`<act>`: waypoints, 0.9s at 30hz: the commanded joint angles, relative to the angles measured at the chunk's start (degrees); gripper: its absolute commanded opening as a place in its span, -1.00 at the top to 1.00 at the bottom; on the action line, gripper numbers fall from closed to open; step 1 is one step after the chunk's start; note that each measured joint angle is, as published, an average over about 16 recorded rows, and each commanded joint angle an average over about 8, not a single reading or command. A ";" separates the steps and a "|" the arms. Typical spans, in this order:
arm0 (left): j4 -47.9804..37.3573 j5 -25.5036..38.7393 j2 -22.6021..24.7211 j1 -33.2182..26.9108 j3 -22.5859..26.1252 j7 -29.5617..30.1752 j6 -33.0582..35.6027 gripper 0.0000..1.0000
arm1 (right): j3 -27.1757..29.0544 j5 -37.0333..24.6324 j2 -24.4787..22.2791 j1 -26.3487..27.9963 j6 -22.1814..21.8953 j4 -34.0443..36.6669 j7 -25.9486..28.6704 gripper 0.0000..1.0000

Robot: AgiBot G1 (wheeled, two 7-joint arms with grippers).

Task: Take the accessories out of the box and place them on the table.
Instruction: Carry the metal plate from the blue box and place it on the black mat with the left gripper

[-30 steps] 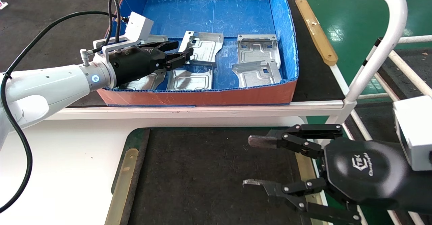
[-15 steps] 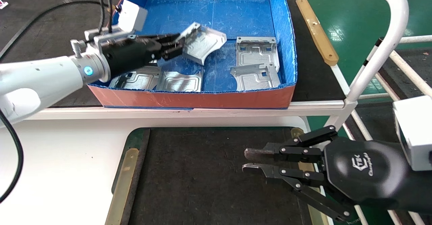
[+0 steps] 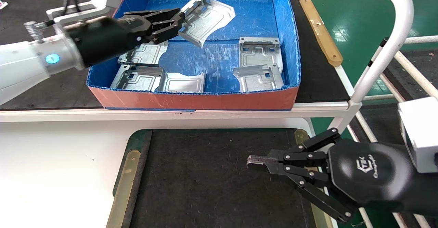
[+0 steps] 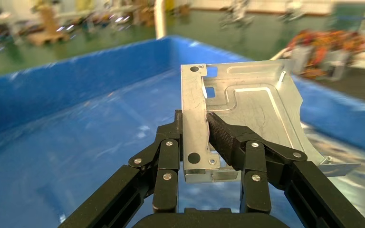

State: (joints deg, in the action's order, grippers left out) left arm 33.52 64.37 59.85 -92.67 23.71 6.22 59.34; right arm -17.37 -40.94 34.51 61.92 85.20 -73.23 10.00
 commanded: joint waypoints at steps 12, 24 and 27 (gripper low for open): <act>4.10 -12.35 -10.41 7.68 -5.35 -6.22 24.16 1.00 | -0.03 0.02 -0.01 0.01 -0.01 0.00 -0.02 1.00; 19.28 -25.82 -23.64 21.92 1.40 -8.02 32.42 1.00 | -0.06 0.04 -0.03 0.01 -0.03 0.00 -0.03 -0.02; 21.83 -26.94 -26.69 25.04 4.11 -10.58 32.18 1.00 | -0.07 0.05 -0.03 0.02 -0.03 0.00 -0.04 -0.77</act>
State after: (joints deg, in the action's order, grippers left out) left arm 53.65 38.50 34.34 -68.71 27.53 -4.91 91.53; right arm -17.44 -40.89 34.49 61.94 85.17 -73.23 9.96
